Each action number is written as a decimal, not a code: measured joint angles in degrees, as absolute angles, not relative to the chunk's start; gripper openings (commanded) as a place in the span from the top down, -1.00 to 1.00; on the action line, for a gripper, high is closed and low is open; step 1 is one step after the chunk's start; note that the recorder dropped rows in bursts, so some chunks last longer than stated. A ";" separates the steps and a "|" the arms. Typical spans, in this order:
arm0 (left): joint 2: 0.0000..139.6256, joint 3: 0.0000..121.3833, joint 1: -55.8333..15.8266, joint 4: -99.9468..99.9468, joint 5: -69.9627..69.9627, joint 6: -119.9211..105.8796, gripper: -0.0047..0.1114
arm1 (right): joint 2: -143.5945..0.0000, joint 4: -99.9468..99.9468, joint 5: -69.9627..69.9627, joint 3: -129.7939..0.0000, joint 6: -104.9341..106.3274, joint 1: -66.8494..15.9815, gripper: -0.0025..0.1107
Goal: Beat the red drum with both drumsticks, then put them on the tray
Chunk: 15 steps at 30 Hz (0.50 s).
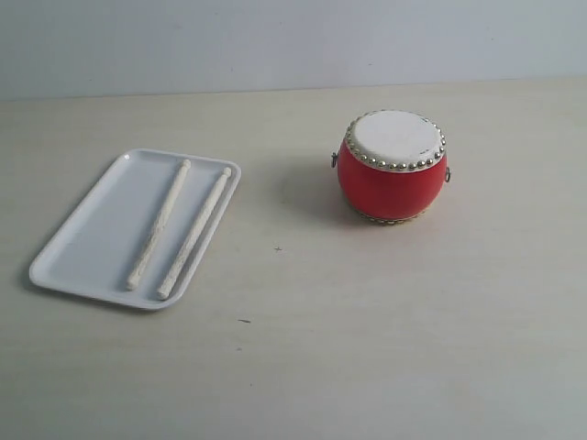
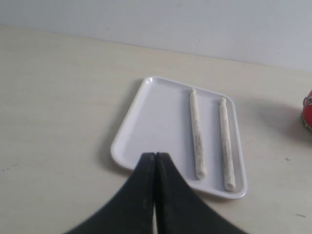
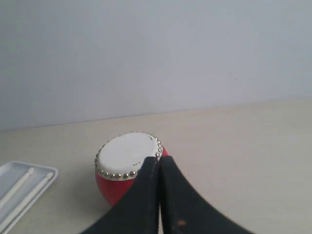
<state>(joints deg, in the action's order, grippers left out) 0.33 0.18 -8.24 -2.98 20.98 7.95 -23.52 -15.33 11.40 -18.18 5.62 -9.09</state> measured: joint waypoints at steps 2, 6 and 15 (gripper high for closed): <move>0.33 0.18 -8.24 -2.98 20.98 7.95 0.92 | -20.30 -15.44 12.27 -16.00 2.90 -7.83 0.96; 0.33 0.18 -8.24 -2.98 20.98 7.95 0.92 | -16.12 -15.44 15.18 -14.93 1.18 -7.58 0.96; 0.33 0.18 -8.24 -2.98 20.98 7.95 0.92 | -13.83 -19.56 15.48 -14.93 0.69 -7.58 0.96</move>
<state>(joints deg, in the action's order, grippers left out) 0.33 0.18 -8.24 -2.98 20.98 7.95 -13.83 -19.56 15.48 -14.93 0.69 -7.58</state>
